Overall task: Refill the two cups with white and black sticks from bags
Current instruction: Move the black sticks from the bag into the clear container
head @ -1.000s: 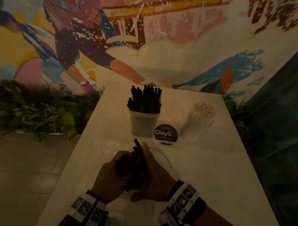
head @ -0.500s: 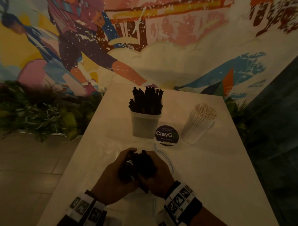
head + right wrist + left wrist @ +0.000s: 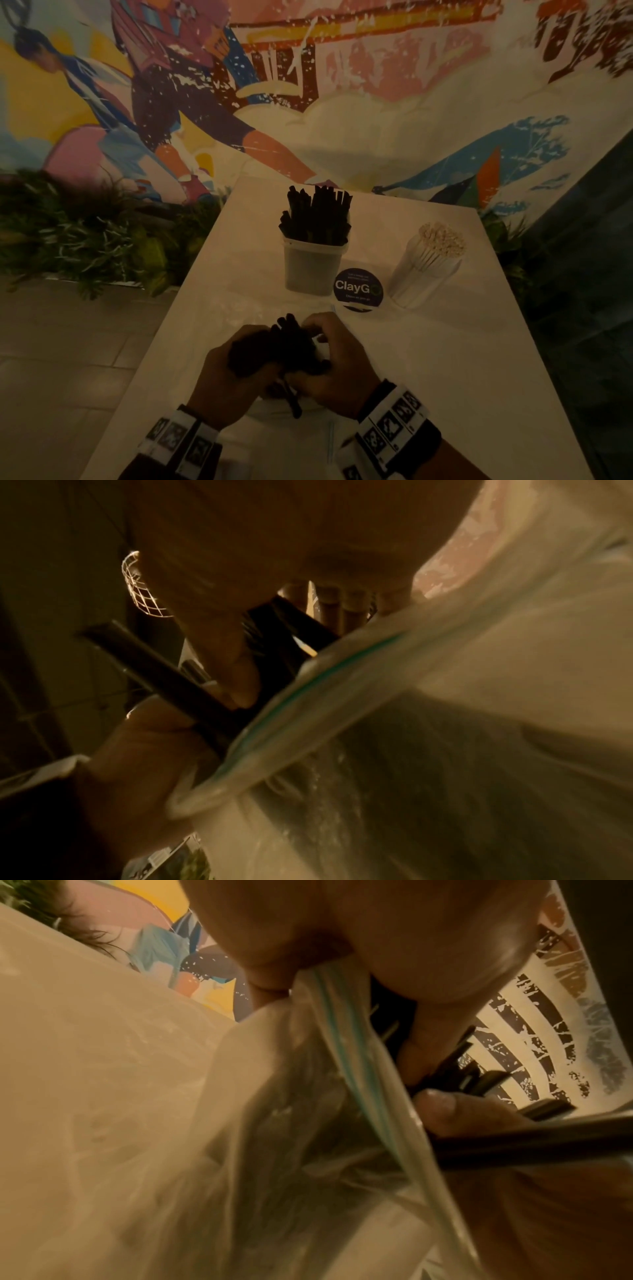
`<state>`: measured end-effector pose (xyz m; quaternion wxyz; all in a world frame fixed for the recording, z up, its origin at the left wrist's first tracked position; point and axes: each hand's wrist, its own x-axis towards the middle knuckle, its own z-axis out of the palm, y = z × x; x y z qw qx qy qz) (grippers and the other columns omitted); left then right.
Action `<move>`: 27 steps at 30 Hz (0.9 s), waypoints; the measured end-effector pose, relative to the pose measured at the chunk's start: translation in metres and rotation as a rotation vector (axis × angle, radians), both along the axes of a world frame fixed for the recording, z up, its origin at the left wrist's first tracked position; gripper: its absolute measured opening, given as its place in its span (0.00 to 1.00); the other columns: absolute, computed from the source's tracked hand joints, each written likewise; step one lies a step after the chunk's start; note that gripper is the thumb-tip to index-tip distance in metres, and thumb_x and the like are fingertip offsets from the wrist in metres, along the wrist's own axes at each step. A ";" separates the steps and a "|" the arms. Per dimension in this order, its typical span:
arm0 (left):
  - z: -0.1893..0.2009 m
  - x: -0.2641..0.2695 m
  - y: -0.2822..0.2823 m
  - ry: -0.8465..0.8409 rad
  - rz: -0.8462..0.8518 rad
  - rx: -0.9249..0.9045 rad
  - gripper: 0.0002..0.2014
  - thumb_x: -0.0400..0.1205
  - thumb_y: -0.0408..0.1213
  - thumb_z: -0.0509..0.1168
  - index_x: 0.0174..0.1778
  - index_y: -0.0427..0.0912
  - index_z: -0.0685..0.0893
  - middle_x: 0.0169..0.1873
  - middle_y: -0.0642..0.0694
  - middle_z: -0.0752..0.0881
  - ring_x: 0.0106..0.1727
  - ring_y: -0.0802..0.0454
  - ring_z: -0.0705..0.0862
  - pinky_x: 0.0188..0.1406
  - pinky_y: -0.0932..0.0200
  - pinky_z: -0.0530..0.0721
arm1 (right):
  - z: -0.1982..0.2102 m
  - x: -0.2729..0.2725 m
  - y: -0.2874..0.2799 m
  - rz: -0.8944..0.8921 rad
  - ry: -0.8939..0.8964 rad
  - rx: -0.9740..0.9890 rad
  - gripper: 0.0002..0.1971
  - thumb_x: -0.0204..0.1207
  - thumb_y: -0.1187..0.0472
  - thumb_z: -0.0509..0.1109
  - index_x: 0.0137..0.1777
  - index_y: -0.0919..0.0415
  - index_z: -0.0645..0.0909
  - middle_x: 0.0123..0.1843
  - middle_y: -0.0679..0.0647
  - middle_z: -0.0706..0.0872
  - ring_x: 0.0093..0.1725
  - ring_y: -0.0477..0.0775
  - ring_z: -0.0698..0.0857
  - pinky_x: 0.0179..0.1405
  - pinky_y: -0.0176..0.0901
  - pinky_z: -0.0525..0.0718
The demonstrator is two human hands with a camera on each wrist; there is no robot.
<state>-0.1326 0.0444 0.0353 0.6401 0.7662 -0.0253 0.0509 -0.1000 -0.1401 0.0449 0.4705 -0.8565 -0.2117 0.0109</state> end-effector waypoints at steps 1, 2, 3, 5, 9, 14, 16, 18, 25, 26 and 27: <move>0.001 0.000 -0.001 -0.011 -0.001 0.013 0.19 0.59 0.54 0.74 0.45 0.75 0.83 0.46 0.62 0.88 0.49 0.61 0.87 0.53 0.61 0.86 | -0.001 0.001 0.000 -0.006 -0.012 0.015 0.25 0.61 0.44 0.76 0.54 0.53 0.74 0.49 0.45 0.78 0.47 0.42 0.78 0.46 0.39 0.79; 0.002 -0.001 -0.002 -0.020 0.000 0.020 0.17 0.60 0.52 0.72 0.44 0.72 0.83 0.45 0.60 0.88 0.47 0.60 0.87 0.51 0.61 0.86 | -0.001 0.002 0.000 -0.013 -0.020 0.027 0.23 0.61 0.45 0.76 0.51 0.54 0.74 0.46 0.47 0.79 0.44 0.44 0.78 0.43 0.43 0.80; 0.002 -0.001 -0.001 -0.023 0.003 0.021 0.15 0.62 0.52 0.72 0.44 0.70 0.84 0.44 0.58 0.88 0.47 0.59 0.88 0.50 0.60 0.86 | -0.001 0.003 0.000 -0.020 -0.021 0.035 0.21 0.61 0.46 0.77 0.48 0.54 0.74 0.44 0.47 0.79 0.41 0.46 0.78 0.41 0.47 0.80; 0.001 -0.002 -0.001 -0.024 0.004 0.027 0.15 0.63 0.52 0.72 0.45 0.68 0.84 0.43 0.56 0.88 0.46 0.56 0.88 0.49 0.59 0.87 | 0.000 0.004 -0.001 -0.032 -0.011 0.041 0.19 0.61 0.48 0.78 0.44 0.53 0.73 0.39 0.47 0.78 0.37 0.47 0.78 0.36 0.51 0.80; 0.000 -0.004 0.000 -0.017 0.001 0.067 0.14 0.63 0.52 0.70 0.45 0.68 0.83 0.42 0.57 0.88 0.44 0.59 0.87 0.46 0.62 0.86 | -0.002 0.006 -0.002 -0.061 0.034 0.060 0.19 0.59 0.46 0.78 0.40 0.55 0.74 0.35 0.48 0.78 0.34 0.47 0.77 0.36 0.52 0.80; 0.000 -0.004 0.001 -0.010 0.010 0.075 0.13 0.63 0.51 0.69 0.44 0.64 0.83 0.42 0.57 0.87 0.43 0.58 0.87 0.44 0.60 0.86 | -0.006 0.009 -0.004 -0.121 0.102 0.160 0.21 0.54 0.43 0.79 0.31 0.54 0.72 0.29 0.49 0.76 0.29 0.44 0.74 0.33 0.49 0.79; 0.001 -0.004 0.000 -0.006 0.006 0.088 0.12 0.64 0.51 0.69 0.43 0.64 0.83 0.41 0.57 0.87 0.42 0.58 0.87 0.44 0.59 0.86 | -0.005 0.008 -0.003 -0.141 0.110 0.197 0.23 0.54 0.43 0.79 0.30 0.57 0.71 0.27 0.52 0.74 0.27 0.44 0.72 0.31 0.49 0.77; 0.000 -0.004 0.000 -0.002 0.007 0.078 0.12 0.64 0.48 0.71 0.44 0.64 0.84 0.41 0.57 0.88 0.43 0.58 0.88 0.45 0.57 0.87 | -0.001 0.008 -0.003 -0.145 0.112 0.244 0.22 0.55 0.44 0.79 0.29 0.56 0.70 0.26 0.52 0.73 0.27 0.46 0.72 0.31 0.50 0.77; -0.004 -0.003 0.001 -0.007 0.007 0.063 0.14 0.65 0.51 0.70 0.47 0.59 0.84 0.43 0.56 0.88 0.45 0.57 0.88 0.47 0.58 0.87 | 0.011 0.014 -0.002 -0.190 0.029 0.356 0.17 0.61 0.49 0.78 0.29 0.52 0.70 0.27 0.48 0.76 0.28 0.51 0.76 0.33 0.53 0.81; -0.004 -0.003 0.001 -0.003 0.008 0.063 0.14 0.65 0.51 0.70 0.47 0.60 0.84 0.43 0.56 0.88 0.46 0.57 0.88 0.47 0.57 0.87 | 0.007 0.014 -0.002 -0.199 0.013 0.358 0.17 0.62 0.49 0.78 0.30 0.52 0.70 0.27 0.50 0.76 0.28 0.52 0.76 0.33 0.53 0.81; -0.005 -0.002 0.001 0.001 0.007 0.065 0.14 0.65 0.51 0.70 0.46 0.60 0.84 0.43 0.56 0.88 0.46 0.57 0.88 0.48 0.55 0.87 | 0.002 0.012 -0.002 -0.207 0.015 0.344 0.17 0.62 0.49 0.77 0.30 0.53 0.70 0.28 0.51 0.76 0.28 0.53 0.76 0.32 0.54 0.81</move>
